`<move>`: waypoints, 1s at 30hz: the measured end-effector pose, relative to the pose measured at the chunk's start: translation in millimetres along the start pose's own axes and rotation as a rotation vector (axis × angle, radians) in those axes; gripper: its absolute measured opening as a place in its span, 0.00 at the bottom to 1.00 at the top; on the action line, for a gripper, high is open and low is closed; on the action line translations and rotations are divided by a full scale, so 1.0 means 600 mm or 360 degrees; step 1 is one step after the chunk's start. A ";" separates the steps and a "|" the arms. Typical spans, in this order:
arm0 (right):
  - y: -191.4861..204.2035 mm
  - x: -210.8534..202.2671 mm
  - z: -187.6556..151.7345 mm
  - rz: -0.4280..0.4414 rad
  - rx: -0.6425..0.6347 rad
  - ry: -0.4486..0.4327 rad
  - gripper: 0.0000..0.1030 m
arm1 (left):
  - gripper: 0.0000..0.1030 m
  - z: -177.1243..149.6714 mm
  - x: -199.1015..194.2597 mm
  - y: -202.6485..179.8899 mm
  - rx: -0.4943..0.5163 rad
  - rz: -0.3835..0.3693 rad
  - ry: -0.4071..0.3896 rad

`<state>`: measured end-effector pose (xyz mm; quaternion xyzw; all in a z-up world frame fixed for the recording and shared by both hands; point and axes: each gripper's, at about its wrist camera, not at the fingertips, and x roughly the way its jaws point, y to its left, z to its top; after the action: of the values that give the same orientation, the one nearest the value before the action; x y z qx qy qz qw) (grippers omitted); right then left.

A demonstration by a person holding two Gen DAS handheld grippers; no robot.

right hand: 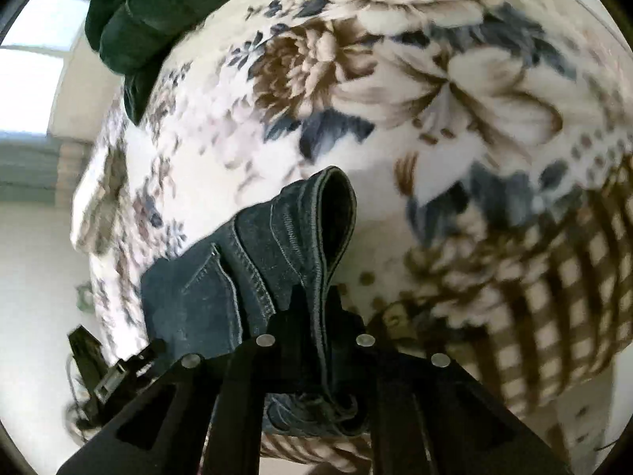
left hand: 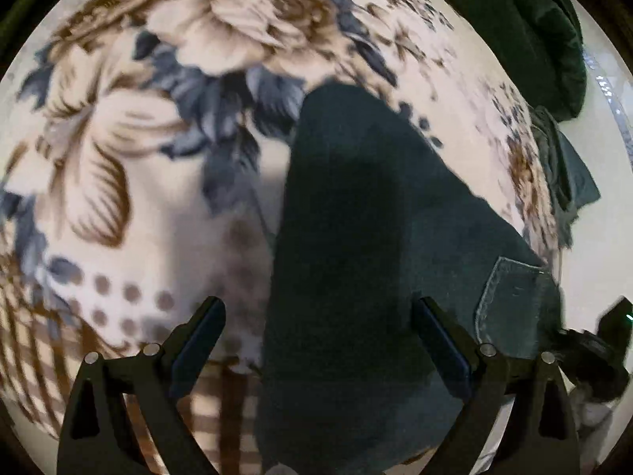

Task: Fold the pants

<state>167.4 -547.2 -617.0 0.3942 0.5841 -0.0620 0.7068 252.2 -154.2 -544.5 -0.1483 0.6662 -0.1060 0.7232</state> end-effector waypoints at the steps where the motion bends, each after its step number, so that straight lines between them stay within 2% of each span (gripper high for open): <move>1: -0.009 0.020 0.006 -0.0035 -0.0002 0.0091 0.20 | 0.94 -0.006 0.004 -0.002 -0.0003 0.0003 0.0008; 2: -0.021 0.036 0.011 -0.0079 0.0022 0.0155 0.29 | 0.94 -0.005 0.007 0.001 -0.0010 -0.0002 0.0012; 3: -0.032 0.045 0.012 -0.0108 0.0068 0.0187 0.46 | 0.94 -0.008 0.008 0.002 -0.0028 -0.0015 0.0021; 4: -0.045 0.043 0.010 -0.0089 0.0129 0.0183 0.53 | 0.94 -0.008 0.009 0.002 -0.0043 -0.0022 0.0022; 5: -0.057 0.030 0.003 -0.0022 0.0193 0.0153 0.54 | 0.94 -0.006 0.005 0.003 -0.0052 -0.0033 0.0022; 10: -0.088 -0.022 -0.058 0.0138 0.0477 0.0026 0.55 | 0.94 -0.015 0.002 0.000 -0.0032 -0.0018 0.0026; 14: -0.091 0.010 -0.086 0.0251 0.0571 0.0085 0.52 | 0.94 -0.019 -0.001 0.001 -0.0029 -0.0012 0.0023; 15: -0.087 0.024 -0.086 0.0242 0.0580 0.0080 0.32 | 0.94 -0.020 -0.002 0.001 -0.0030 -0.0014 0.0022; 16: -0.084 0.026 -0.091 0.0229 0.0568 0.0058 0.20 | 0.94 -0.020 -0.002 0.000 -0.0028 -0.0014 0.0026; 19: -0.046 -0.007 -0.098 0.0093 0.0442 -0.0071 0.14 | 0.94 -0.021 -0.003 -0.001 -0.0017 -0.0018 0.0029; 22: -0.003 -0.058 -0.110 -0.0018 0.0296 -0.0171 0.13 | 0.94 -0.025 -0.006 0.001 -0.0007 -0.0034 0.0032; 24: -0.010 -0.049 -0.115 -0.0076 0.0305 -0.0107 0.13 | 0.94 -0.025 -0.001 0.002 -0.0004 -0.0027 0.0042; 26: -0.052 -0.007 -0.122 -0.0077 0.0439 0.0033 0.17 | 0.94 -0.026 0.004 0.006 -0.0029 -0.0036 0.0054; 27: -0.068 0.016 -0.121 -0.0025 0.0489 0.0103 0.21 | 0.94 -0.025 0.006 0.010 -0.0051 -0.0045 0.0060; 29: -0.109 0.029 -0.127 0.0208 0.0703 0.0108 0.33 | 0.94 -0.025 0.007 0.015 -0.0086 -0.0079 0.0062; 30: -0.121 0.025 -0.132 0.0298 0.0767 0.0088 0.46 | 0.94 -0.025 0.007 0.018 -0.0099 -0.0093 0.0062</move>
<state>70.7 -541.4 -665.8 0.6052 0.5325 -0.1228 0.5788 237.4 -146.7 -553.4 -0.1880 0.6784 -0.1093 0.7017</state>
